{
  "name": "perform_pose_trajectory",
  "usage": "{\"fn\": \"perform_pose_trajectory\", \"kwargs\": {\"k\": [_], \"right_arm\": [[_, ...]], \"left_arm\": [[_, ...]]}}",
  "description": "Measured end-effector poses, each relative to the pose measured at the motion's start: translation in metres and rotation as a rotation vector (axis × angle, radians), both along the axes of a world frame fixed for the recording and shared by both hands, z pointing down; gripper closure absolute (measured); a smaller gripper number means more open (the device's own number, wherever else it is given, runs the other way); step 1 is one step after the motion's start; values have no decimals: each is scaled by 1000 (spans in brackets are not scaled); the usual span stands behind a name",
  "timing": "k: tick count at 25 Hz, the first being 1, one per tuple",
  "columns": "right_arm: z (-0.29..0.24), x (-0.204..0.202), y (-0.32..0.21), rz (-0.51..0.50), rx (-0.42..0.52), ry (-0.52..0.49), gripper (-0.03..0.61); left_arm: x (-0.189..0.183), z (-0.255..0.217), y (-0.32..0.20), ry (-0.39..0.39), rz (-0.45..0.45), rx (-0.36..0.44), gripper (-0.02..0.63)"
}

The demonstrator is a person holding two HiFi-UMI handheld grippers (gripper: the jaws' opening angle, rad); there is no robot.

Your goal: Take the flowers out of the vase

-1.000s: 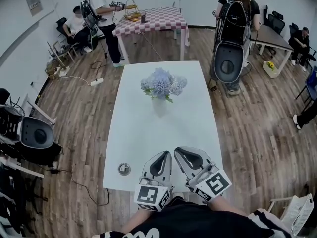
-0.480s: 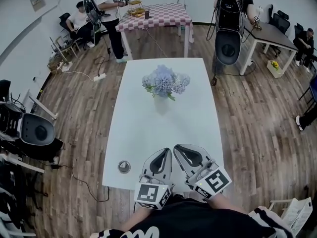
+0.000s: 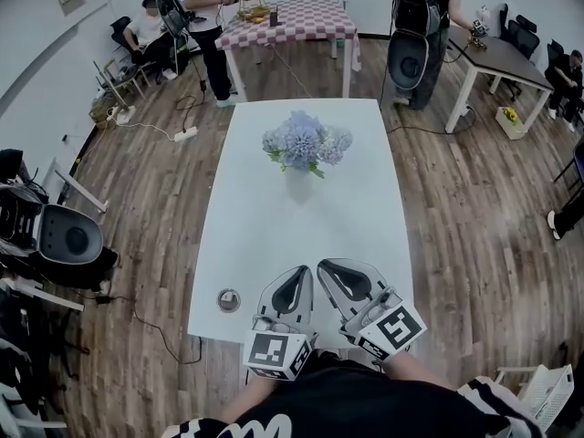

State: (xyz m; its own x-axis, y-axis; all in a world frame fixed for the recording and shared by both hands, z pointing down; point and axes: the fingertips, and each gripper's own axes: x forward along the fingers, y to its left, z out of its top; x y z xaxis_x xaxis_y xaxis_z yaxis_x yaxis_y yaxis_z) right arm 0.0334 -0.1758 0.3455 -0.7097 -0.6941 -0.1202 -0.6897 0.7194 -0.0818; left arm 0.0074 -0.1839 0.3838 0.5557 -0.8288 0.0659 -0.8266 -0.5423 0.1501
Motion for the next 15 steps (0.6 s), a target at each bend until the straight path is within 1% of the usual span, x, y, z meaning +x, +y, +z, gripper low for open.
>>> {"fn": "perform_pose_trajectory", "kwargs": {"k": [5,12,15], "right_arm": [[-1,-5,-9,-1,3,-5,554],[0,2,-34,52,2,13,552],[6,2,-52,65,-21,30,549]], "left_arm": [[-3,-2,-12,-1,10,9,609],[-9,0,-35,7,19,4,609],[-14,4,-46,6,25,-9,609]]}}
